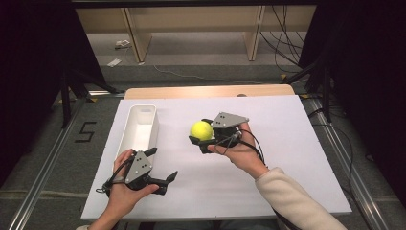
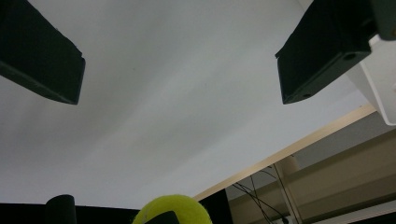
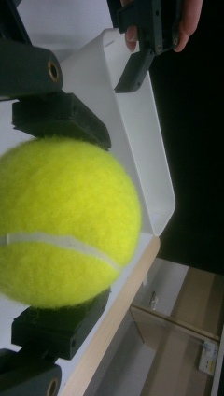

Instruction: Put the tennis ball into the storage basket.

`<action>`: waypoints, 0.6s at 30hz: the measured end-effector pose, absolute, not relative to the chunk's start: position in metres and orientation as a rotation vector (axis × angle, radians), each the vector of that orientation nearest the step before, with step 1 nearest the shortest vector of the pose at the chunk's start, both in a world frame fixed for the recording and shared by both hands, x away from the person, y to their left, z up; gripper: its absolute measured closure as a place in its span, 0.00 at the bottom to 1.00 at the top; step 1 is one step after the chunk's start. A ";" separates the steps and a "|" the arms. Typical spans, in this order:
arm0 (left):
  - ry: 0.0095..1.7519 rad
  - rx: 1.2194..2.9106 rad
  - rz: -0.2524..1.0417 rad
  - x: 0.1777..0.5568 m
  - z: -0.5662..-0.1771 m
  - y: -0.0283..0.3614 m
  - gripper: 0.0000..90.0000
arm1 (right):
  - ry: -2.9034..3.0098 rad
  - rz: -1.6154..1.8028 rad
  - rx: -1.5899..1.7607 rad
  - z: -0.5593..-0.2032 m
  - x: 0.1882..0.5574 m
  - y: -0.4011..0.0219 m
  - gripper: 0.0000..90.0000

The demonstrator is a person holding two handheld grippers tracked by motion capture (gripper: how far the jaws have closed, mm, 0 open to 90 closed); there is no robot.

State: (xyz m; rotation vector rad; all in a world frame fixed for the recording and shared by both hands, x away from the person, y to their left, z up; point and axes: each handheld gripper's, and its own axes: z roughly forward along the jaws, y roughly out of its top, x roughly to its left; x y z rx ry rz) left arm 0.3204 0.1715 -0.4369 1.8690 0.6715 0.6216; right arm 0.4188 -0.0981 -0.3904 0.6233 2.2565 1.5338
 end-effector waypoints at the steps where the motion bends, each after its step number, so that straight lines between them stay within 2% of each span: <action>1: 0.680 1.869 0.607 0.320 -0.437 0.171 0.01 | 2.257 1.534 0.623 -0.390 0.419 -0.098 0.29; 18: 0.675 1.872 0.621 0.320 -0.437 0.171 0.01 | 2.251 1.550 0.622 -0.389 0.421 -0.089 0.29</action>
